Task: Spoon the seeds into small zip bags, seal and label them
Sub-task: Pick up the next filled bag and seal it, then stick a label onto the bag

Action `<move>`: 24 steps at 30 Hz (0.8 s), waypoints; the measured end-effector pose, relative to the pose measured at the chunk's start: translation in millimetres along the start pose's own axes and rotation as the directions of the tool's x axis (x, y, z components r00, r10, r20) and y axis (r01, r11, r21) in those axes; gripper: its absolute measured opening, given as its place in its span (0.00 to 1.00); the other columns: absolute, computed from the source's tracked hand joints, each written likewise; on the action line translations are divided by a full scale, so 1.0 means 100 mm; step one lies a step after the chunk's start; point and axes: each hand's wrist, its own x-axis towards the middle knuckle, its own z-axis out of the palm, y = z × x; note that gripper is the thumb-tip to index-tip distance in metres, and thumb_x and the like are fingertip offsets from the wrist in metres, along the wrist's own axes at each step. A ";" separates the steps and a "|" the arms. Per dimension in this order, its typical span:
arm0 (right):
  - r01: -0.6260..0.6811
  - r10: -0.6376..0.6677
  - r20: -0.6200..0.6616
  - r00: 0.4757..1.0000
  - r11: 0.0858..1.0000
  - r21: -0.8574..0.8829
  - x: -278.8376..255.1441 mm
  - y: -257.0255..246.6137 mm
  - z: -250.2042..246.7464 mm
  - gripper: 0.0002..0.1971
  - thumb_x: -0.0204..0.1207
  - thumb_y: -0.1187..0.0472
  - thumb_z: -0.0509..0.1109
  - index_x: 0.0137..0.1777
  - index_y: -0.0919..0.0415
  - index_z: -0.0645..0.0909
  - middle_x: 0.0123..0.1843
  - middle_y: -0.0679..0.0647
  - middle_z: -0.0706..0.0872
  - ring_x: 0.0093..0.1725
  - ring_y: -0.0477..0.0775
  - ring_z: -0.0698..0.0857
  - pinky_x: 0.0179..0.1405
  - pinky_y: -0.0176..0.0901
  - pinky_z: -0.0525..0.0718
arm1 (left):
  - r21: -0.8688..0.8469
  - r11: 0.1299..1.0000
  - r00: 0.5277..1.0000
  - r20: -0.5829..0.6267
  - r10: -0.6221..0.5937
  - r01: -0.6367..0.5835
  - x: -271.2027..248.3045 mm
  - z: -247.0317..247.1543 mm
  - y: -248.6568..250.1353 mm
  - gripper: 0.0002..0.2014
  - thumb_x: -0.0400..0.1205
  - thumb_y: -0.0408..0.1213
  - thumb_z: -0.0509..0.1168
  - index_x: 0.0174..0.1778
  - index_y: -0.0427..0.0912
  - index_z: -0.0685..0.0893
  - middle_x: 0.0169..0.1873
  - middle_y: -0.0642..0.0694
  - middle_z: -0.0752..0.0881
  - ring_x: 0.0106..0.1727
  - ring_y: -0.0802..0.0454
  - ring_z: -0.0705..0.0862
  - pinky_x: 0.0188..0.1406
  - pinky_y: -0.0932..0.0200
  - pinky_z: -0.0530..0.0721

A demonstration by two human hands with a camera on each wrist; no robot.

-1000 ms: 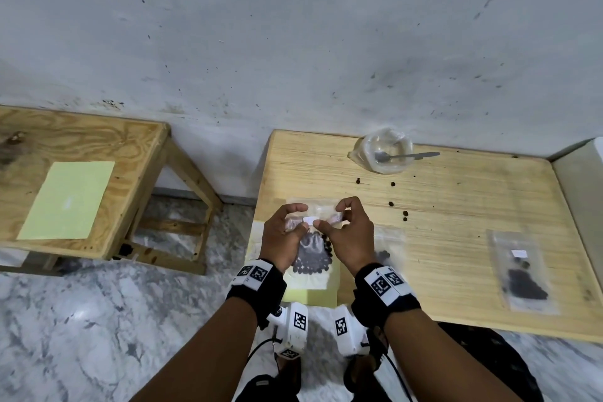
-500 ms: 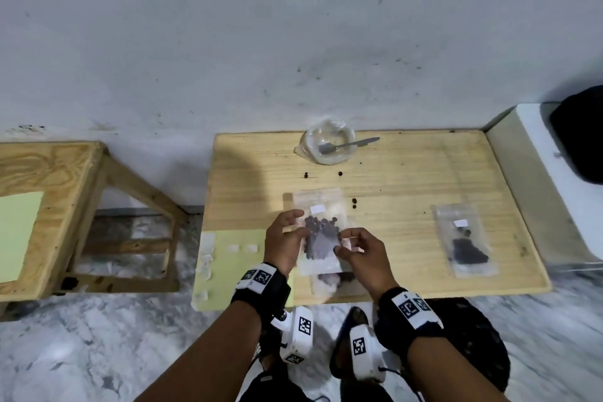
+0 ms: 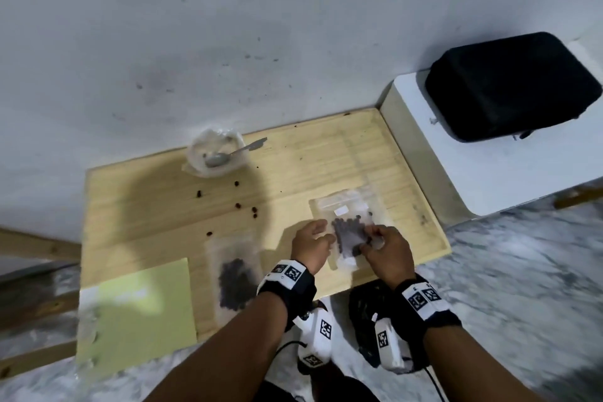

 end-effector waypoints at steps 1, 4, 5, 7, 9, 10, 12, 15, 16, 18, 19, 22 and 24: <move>-0.010 0.010 -0.012 1.000 1.000 0.004 0.06 0.04 -0.07 0.19 0.70 0.61 0.80 0.62 0.57 0.85 0.64 0.56 0.86 0.63 0.60 0.85 0.58 0.44 0.80 | 0.005 1.000 1.000 0.013 -0.006 0.006 0.03 0.11 0.05 0.19 0.80 0.29 0.69 0.67 0.43 0.82 0.64 0.47 0.82 0.62 0.40 0.86 0.61 0.45 0.87; -0.023 0.023 -0.032 0.999 0.999 -0.027 0.20 0.17 -0.19 0.22 0.70 0.59 0.80 0.65 0.56 0.84 0.67 0.53 0.85 0.64 0.59 0.84 0.56 0.42 0.78 | 0.000 0.999 0.999 0.033 -0.035 0.035 0.14 0.36 0.13 0.20 0.80 0.28 0.68 0.70 0.40 0.81 0.67 0.44 0.82 0.60 0.41 0.86 0.57 0.49 0.87; -0.029 0.028 -0.030 0.999 0.998 -0.051 0.23 0.21 -0.21 0.22 0.70 0.59 0.79 0.66 0.54 0.84 0.67 0.53 0.84 0.64 0.59 0.84 0.56 0.42 0.78 | 0.016 0.999 0.998 0.037 -0.049 0.049 0.15 0.43 0.14 0.21 0.80 0.28 0.68 0.70 0.40 0.81 0.68 0.43 0.82 0.60 0.41 0.86 0.56 0.50 0.86; -0.033 0.033 -0.003 0.999 0.994 -0.106 0.29 0.27 -0.22 0.23 0.71 0.57 0.79 0.68 0.52 0.83 0.69 0.53 0.81 0.64 0.60 0.84 0.57 0.44 0.79 | 0.060 0.996 0.997 0.040 -0.066 0.063 0.18 0.49 0.13 0.20 0.80 0.30 0.69 0.69 0.42 0.82 0.69 0.43 0.82 0.63 0.41 0.85 0.61 0.47 0.85; -0.027 0.033 0.034 0.999 0.985 -0.172 0.31 0.31 -0.20 0.23 0.71 0.55 0.78 0.67 0.52 0.83 0.69 0.55 0.79 0.62 0.62 0.85 0.55 0.46 0.80 | 0.092 0.994 0.997 0.049 -0.067 0.062 0.18 0.50 0.11 0.19 0.80 0.32 0.69 0.68 0.44 0.83 0.70 0.43 0.81 0.65 0.41 0.84 0.61 0.48 0.85; -0.018 0.027 0.042 0.999 0.980 -0.198 0.31 0.32 -0.18 0.21 0.72 0.55 0.78 0.66 0.51 0.83 0.69 0.55 0.78 0.59 0.63 0.86 0.53 0.46 0.81 | 0.101 0.993 0.996 0.060 -0.068 0.062 0.17 0.50 0.11 0.19 0.80 0.32 0.68 0.68 0.45 0.82 0.70 0.43 0.81 0.65 0.41 0.83 0.55 0.51 0.86; 0.012 -0.009 0.015 1.000 0.978 -0.210 0.26 0.32 -0.16 0.20 0.71 0.56 0.77 0.64 0.50 0.83 0.72 0.54 0.76 0.54 0.65 0.87 0.48 0.48 0.82 | 0.099 0.993 0.995 0.077 -0.070 0.062 0.13 0.46 0.12 0.21 0.81 0.32 0.67 0.71 0.46 0.80 0.71 0.46 0.78 0.67 0.40 0.82 0.48 0.54 0.83; 0.105 -0.125 -0.112 0.986 0.980 -0.168 0.08 0.23 -0.10 0.18 0.73 0.61 0.75 0.62 0.52 0.82 0.69 0.52 0.77 0.52 0.62 0.86 0.46 0.48 0.82 | 0.053 0.997 0.996 0.062 -0.061 0.058 0.08 0.31 0.12 0.19 0.83 0.33 0.67 0.70 0.47 0.80 0.68 0.46 0.77 0.65 0.40 0.83 0.42 0.55 0.81; 0.139 -0.155 -0.119 0.981 0.981 -0.136 0.01 0.18 -0.07 0.16 0.73 0.63 0.75 0.61 0.52 0.82 0.63 0.51 0.81 0.51 0.60 0.86 0.46 0.45 0.81 | 0.026 0.998 0.997 0.057 -0.057 0.056 0.05 0.24 0.12 0.17 0.83 0.33 0.67 0.68 0.46 0.81 0.66 0.45 0.79 0.60 0.41 0.84 0.39 0.56 0.80; 0.173 -0.176 -0.049 0.983 0.983 -0.067 -0.12 0.10 0.08 0.10 0.73 0.63 0.75 0.51 0.49 0.83 0.46 0.42 0.85 0.44 0.50 0.87 0.42 0.38 0.80 | -0.003 0.999 0.997 0.061 -0.038 0.038 0.00 0.04 0.11 0.10 0.83 0.32 0.66 0.59 0.47 0.83 0.58 0.44 0.84 0.47 0.44 0.85 0.33 0.59 0.77; 0.176 -0.175 0.020 0.984 0.984 -0.036 -0.17 0.08 0.17 0.08 0.73 0.63 0.75 0.44 0.48 0.82 0.40 0.38 0.85 0.41 0.47 0.86 0.41 0.36 0.80 | -0.012 1.000 0.998 0.060 -0.025 0.026 -0.03 -0.07 0.11 0.08 0.83 0.31 0.66 0.54 0.48 0.84 0.53 0.43 0.85 0.42 0.45 0.85 0.31 0.60 0.76; 0.207 -0.204 0.202 0.958 0.978 0.007 -0.36 -0.08 0.47 0.07 0.72 0.62 0.73 0.39 0.48 0.82 0.38 0.41 0.87 0.42 0.49 0.87 0.46 0.42 0.85 | -0.046 0.999 1.000 0.023 -0.016 0.017 -0.17 -0.47 0.09 0.08 0.82 0.28 0.65 0.49 0.45 0.85 0.43 0.45 0.87 0.35 0.47 0.84 0.28 0.61 0.71; 0.180 -0.184 0.299 0.936 0.983 0.038 -0.48 -0.21 0.64 0.09 0.73 0.62 0.75 0.38 0.44 0.82 0.38 0.39 0.87 0.41 0.46 0.86 0.47 0.38 0.84 | -0.052 0.999 0.999 -0.035 -0.009 0.007 -0.26 -0.73 0.05 0.07 0.82 0.28 0.65 0.49 0.45 0.85 0.40 0.45 0.87 0.33 0.49 0.83 0.27 0.61 0.71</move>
